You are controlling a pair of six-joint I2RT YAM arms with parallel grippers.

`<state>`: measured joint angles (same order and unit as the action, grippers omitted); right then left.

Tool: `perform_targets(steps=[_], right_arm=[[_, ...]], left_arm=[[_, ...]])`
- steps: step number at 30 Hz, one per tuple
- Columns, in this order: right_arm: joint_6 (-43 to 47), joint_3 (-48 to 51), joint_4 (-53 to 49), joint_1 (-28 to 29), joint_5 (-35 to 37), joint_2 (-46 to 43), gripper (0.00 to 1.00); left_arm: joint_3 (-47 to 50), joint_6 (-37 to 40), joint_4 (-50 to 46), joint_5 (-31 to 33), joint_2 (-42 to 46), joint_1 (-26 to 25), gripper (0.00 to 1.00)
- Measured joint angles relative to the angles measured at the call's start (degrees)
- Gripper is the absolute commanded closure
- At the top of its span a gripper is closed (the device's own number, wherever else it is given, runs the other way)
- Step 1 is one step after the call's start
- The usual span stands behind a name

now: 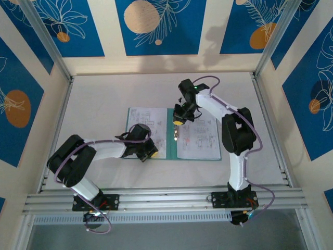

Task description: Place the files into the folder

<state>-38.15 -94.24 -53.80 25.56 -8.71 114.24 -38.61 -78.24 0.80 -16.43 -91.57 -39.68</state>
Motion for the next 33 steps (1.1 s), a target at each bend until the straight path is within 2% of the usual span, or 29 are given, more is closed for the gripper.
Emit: perform_targets(steps=[4, 8, 15, 21, 25, 33], right_arm=[[-2.54, 4.09, 2.08, -0.66, 1.92, -7.34, 0.96], [-5.86, 10.95, 5.68, -2.97, 3.69, -15.5, 0.87], [-14.1, 29.66, 14.14, -8.5, 3.93, -31.21, 0.71], [-21.57, 45.13, 22.12, -15.28, 0.85, -43.39, 0.57], [-25.4, 50.49, 27.21, -18.73, -2.08, -45.55, 0.5], [-31.19, 55.52, 36.28, -19.71, -5.53, -44.78, 0.39]], left_arm=[[0.11, -0.98, 0.68, 0.61, -0.04, -0.61, 1.0], [0.11, -1.88, 2.08, 1.53, -0.55, -1.73, 1.0], [-1.62, -3.98, 4.81, 3.26, -3.02, -5.27, 1.0], [-6.34, -4.85, 6.16, 3.85, -7.74, -8.72, 1.0], [-9.35, -5.29, 7.41, 3.87, -10.75, -10.27, 1.0], [-13.62, -5.29, 9.05, 3.41, -14.84, -12.41, 1.0]])
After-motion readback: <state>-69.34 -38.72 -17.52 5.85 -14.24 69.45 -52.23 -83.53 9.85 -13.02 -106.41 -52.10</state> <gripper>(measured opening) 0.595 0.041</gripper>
